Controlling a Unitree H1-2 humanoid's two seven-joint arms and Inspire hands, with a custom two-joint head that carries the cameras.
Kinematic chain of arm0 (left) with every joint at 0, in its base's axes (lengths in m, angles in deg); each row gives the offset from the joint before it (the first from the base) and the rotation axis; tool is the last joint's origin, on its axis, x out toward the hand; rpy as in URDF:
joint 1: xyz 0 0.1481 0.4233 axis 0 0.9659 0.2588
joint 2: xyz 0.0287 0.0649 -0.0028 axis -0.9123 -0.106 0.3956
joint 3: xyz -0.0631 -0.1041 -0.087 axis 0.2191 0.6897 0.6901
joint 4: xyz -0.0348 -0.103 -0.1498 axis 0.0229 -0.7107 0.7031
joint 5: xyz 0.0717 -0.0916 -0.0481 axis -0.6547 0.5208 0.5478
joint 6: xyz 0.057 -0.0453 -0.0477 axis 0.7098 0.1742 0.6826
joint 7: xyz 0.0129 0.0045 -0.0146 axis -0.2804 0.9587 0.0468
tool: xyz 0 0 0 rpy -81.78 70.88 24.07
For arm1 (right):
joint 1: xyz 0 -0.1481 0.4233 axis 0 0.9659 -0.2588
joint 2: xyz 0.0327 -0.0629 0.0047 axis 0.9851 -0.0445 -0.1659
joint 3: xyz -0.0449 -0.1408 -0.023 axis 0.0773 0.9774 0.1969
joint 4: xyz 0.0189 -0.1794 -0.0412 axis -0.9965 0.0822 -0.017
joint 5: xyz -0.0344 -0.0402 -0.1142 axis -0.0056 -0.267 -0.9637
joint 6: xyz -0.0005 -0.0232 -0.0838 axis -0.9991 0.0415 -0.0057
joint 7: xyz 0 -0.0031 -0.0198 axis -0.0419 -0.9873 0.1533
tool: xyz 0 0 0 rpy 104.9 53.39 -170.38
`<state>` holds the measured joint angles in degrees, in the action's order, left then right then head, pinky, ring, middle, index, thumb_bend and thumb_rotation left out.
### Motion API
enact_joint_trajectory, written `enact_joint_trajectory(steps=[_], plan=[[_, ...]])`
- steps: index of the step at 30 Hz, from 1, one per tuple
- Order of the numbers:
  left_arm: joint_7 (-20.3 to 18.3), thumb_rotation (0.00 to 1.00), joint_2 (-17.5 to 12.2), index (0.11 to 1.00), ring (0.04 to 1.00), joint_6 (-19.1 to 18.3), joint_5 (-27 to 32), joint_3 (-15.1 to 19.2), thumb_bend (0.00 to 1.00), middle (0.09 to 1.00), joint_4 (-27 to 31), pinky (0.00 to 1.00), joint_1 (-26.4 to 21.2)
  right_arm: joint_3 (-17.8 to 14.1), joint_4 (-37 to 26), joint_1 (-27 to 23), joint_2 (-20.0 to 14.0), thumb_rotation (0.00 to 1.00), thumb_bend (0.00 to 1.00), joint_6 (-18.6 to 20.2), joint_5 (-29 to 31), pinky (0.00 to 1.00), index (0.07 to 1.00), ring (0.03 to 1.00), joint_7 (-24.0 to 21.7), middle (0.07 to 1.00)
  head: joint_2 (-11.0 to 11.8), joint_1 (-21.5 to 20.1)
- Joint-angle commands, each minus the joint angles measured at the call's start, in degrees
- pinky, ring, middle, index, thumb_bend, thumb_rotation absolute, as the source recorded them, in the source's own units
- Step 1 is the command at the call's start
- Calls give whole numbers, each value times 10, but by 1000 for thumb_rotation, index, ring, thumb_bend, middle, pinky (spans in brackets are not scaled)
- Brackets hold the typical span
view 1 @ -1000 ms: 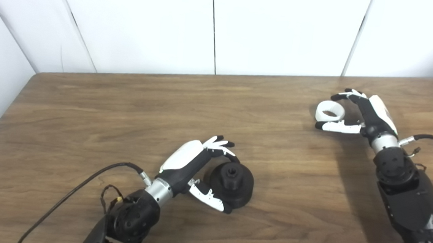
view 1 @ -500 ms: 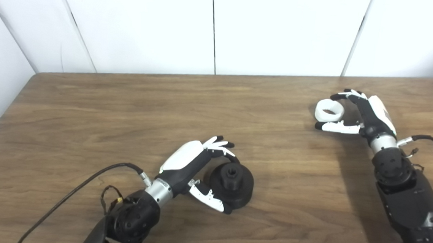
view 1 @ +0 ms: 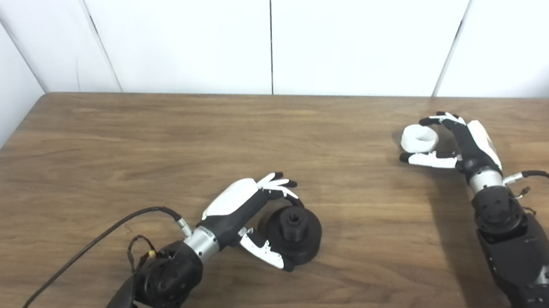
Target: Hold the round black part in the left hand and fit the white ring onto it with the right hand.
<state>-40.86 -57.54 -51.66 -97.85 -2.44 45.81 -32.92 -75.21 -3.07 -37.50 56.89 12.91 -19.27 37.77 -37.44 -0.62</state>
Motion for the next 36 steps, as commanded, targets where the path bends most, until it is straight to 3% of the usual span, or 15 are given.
enact_joint_trajectory(steps=[1,9,16,36], plan=[[-11,187,-11,594,1000,-10,-18,-7,898,919,-6,902,8,-17,-35,-18,-6,379,934,11,18,990,732,1000,-6,925,1,-1],[-6,161,-10,598,1000,-4,-15,-5,900,918,-17,909,10,-46,-67,-16,2,352,937,38,66,1000,733,1000,-22,928,3,-1],[-5,155,-11,595,1000,-1,-14,-5,899,918,-19,914,10,-53,-72,-18,5,340,942,47,85,1000,730,1000,-26,931,2,-1],[-9,165,-10,602,1000,-6,-10,-3,898,922,-13,919,11,-47,-10,-39,0,295,940,45,94,1000,727,1000,-21,930,3,0]])
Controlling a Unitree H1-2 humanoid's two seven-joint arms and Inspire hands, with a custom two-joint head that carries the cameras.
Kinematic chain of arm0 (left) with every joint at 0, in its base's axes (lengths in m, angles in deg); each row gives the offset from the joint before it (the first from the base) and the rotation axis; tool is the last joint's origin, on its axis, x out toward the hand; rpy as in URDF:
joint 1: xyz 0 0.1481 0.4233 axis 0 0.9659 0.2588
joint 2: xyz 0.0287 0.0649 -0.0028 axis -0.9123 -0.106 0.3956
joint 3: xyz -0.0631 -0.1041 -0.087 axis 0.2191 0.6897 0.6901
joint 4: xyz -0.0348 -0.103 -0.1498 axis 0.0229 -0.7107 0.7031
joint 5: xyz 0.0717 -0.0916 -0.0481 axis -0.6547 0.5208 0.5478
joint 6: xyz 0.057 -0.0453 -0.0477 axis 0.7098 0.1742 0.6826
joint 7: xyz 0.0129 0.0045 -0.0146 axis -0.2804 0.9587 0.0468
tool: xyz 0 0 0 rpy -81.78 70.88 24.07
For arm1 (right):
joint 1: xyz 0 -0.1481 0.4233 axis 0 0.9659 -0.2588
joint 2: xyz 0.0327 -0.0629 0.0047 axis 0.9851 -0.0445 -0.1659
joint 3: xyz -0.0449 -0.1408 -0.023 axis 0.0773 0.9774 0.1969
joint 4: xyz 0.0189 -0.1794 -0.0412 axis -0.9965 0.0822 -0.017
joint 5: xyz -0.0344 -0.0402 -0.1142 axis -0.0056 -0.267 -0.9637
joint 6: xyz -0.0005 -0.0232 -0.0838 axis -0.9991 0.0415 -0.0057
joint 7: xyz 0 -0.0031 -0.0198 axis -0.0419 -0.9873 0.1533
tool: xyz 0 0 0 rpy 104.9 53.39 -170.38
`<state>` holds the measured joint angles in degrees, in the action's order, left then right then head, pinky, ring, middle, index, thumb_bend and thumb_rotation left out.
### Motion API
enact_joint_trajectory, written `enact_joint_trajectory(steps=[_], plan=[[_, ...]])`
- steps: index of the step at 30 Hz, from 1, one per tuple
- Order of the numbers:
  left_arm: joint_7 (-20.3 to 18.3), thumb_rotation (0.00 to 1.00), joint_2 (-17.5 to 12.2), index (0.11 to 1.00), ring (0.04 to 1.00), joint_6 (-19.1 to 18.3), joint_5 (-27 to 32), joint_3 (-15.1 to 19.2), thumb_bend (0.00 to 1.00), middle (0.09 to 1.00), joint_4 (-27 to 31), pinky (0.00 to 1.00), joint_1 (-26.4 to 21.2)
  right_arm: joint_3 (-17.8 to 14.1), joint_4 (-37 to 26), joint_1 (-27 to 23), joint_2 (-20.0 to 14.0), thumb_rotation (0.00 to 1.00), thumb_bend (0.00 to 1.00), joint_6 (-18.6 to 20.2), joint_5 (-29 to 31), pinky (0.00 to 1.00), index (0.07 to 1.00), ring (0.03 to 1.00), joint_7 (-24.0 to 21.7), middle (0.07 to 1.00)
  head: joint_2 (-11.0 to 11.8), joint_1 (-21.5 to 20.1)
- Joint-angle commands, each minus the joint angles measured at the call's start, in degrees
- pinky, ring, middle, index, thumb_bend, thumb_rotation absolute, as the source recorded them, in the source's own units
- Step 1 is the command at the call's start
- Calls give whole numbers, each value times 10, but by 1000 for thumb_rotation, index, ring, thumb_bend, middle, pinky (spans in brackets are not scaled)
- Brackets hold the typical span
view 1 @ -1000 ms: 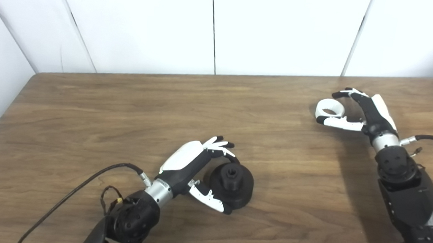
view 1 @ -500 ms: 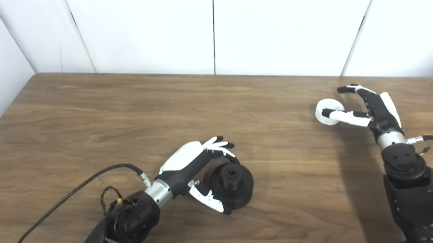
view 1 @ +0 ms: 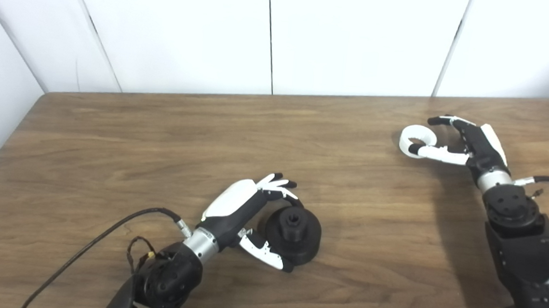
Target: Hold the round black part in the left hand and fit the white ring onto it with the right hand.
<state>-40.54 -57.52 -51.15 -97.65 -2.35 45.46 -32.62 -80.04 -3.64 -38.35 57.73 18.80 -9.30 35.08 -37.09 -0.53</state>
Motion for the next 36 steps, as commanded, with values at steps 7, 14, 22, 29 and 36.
enact_joint_trajectory(steps=[7,14,22,29,36], plan=[[-11,159,-10,600,1000,-10,-14,-4,906,918,-8,917,7,21,13,-37,-14,324,937,-15,-32,1000,730,1000,13,919,-3,-1],[-12,168,-9,599,1000,-12,-14,-4,904,919,-8,910,6,27,27,-42,-12,302,931,-20,-38,1000,739,1000,13,929,-3,1],[-16,171,-7,599,1000,-18,-13,-6,901,920,-6,915,6,32,47,-47,-14,313,924,-31,-41,1000,746,1000,13,930,-2,0],[-14,176,-6,602,1000,-17,-12,-5,902,921,-4,919,6,36,65,-52,-17,317,929,-43,-47,1000,742,996,17,924,-3,1],[-15,173,-5,601,1000,-19,-10,-5,902,922,-4,919,7,41,86,-59,-18,313,931,-54,-55,1000,734,995,21,923,-3,3]])
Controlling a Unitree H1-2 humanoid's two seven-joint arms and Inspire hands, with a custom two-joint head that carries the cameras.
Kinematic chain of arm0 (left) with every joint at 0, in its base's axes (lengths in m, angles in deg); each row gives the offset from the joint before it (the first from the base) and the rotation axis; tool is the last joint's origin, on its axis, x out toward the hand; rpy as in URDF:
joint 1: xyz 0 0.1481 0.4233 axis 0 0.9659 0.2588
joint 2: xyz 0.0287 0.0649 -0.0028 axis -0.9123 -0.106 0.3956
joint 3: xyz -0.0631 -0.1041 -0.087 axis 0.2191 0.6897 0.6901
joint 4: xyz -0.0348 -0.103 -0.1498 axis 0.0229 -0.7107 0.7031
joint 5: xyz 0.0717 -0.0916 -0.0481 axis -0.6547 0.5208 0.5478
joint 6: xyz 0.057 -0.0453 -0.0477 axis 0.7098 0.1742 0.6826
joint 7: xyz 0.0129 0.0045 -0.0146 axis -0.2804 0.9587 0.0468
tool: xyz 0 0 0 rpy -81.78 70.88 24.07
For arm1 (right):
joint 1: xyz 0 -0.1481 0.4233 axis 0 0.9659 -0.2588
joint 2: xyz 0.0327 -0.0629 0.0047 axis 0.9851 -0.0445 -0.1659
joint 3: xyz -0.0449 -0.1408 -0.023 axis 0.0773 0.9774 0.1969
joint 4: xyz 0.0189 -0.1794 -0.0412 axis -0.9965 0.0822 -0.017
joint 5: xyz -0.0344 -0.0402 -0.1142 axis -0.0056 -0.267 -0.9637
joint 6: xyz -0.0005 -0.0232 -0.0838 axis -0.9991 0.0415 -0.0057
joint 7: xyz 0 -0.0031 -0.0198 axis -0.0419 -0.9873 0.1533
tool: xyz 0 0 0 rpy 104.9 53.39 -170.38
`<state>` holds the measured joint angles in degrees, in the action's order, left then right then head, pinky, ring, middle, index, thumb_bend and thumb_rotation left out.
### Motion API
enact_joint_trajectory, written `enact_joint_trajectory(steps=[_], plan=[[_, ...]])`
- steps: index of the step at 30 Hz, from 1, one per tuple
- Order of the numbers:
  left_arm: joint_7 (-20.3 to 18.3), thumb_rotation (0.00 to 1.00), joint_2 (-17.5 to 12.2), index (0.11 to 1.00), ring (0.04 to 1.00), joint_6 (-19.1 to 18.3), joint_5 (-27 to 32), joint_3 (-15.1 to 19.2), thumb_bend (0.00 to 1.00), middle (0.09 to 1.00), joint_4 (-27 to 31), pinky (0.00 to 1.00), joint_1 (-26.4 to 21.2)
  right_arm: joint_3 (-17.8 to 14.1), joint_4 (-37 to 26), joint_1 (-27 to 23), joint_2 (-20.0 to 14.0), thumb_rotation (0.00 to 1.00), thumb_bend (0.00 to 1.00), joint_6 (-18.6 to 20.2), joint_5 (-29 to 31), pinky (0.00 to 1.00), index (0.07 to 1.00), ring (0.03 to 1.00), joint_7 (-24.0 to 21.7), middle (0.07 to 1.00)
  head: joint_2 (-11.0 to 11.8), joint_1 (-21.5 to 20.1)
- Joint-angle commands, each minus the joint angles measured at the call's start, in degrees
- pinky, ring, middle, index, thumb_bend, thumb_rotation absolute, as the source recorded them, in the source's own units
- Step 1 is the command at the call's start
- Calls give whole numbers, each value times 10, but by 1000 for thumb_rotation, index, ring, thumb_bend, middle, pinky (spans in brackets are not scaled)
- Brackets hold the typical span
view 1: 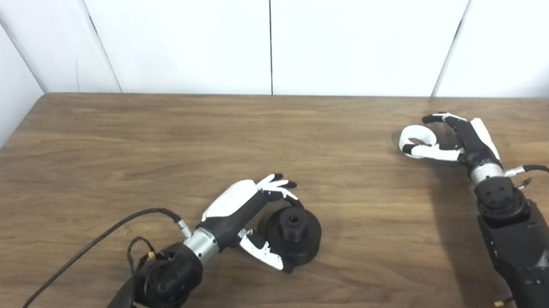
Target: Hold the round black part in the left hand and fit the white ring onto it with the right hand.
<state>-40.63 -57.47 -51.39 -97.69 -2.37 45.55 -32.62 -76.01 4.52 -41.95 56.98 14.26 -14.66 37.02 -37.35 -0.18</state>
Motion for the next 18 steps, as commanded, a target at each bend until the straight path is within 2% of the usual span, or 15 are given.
enact_joint_trajectory(steps=[1,18], plan=[[-15,176,-6,601,1000,-17,-9,-4,900,923,-5,922,7,1,7,-24,-10,311,930,-10,-2,1000,733,995,2,923,0,0],[-16,167,-6,598,1000,-15,-6,-3,897,922,0,917,8,11,28,-27,-12,300,929,-23,-8,990,727,998,13,922,-2,-1]])
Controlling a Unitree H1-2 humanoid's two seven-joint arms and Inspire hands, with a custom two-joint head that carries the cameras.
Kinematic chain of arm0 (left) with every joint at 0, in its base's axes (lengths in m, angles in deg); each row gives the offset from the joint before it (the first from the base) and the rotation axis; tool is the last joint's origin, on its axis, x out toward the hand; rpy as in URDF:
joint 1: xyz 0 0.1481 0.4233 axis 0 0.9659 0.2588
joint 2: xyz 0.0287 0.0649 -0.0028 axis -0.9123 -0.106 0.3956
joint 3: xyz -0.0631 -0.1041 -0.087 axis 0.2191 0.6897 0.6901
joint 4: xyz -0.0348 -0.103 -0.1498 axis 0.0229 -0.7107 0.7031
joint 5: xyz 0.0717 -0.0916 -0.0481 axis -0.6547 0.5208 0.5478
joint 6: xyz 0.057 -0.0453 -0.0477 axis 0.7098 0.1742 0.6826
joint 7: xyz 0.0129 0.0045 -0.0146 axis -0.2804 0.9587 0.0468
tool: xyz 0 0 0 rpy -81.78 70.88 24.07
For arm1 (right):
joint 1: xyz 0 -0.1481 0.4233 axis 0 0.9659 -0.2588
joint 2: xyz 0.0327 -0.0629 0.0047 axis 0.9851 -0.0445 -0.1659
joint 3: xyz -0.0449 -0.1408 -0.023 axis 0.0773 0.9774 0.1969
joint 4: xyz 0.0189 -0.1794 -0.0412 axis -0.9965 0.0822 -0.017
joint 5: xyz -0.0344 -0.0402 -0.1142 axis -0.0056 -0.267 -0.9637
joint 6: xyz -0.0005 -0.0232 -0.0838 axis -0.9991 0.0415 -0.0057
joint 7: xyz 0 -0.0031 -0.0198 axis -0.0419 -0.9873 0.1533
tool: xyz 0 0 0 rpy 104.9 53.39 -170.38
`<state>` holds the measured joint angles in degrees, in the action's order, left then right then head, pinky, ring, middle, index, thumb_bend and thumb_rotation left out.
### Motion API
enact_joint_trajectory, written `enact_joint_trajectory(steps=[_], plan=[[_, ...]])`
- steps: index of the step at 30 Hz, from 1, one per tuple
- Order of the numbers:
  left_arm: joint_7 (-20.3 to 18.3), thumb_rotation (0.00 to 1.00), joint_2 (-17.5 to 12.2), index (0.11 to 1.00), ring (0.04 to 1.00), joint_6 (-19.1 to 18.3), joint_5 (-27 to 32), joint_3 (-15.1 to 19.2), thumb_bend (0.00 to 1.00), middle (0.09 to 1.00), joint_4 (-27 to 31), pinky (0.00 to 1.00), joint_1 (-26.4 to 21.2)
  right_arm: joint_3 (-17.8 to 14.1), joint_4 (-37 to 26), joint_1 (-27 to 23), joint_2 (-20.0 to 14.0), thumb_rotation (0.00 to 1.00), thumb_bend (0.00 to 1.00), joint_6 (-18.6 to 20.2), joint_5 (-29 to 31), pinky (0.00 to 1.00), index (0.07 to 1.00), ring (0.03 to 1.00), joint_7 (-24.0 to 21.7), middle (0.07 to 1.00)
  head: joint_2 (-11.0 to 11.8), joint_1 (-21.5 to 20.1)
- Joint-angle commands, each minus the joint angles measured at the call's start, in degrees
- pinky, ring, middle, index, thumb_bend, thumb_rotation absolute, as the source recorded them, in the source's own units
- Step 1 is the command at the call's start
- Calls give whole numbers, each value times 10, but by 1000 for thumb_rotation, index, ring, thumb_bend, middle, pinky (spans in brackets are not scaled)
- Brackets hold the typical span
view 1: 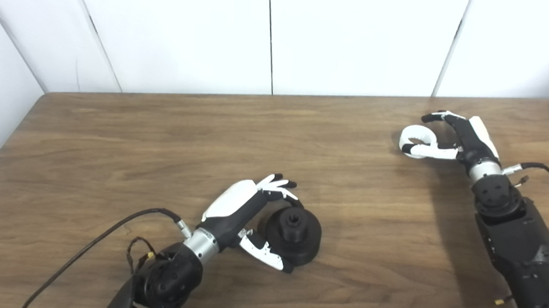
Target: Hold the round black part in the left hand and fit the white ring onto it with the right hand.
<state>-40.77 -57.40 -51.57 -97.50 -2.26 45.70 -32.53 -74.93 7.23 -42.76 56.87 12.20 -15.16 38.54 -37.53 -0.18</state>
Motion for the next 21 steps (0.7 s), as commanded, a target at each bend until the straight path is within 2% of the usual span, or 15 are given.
enact_joint_trajectory(steps=[1,21], plan=[[-15,167,-7,598,1000,-14,-7,-4,897,922,-1,917,7,0,2,-18,-11,299,929,-4,-2,989,726,999,-2,922,0,-1],[-19,176,-8,599,1000,-19,-5,-5,899,924,6,915,10,22,22,-13,-18,267,915,-9,-31,947,715,995,11,929,-3,-4]])
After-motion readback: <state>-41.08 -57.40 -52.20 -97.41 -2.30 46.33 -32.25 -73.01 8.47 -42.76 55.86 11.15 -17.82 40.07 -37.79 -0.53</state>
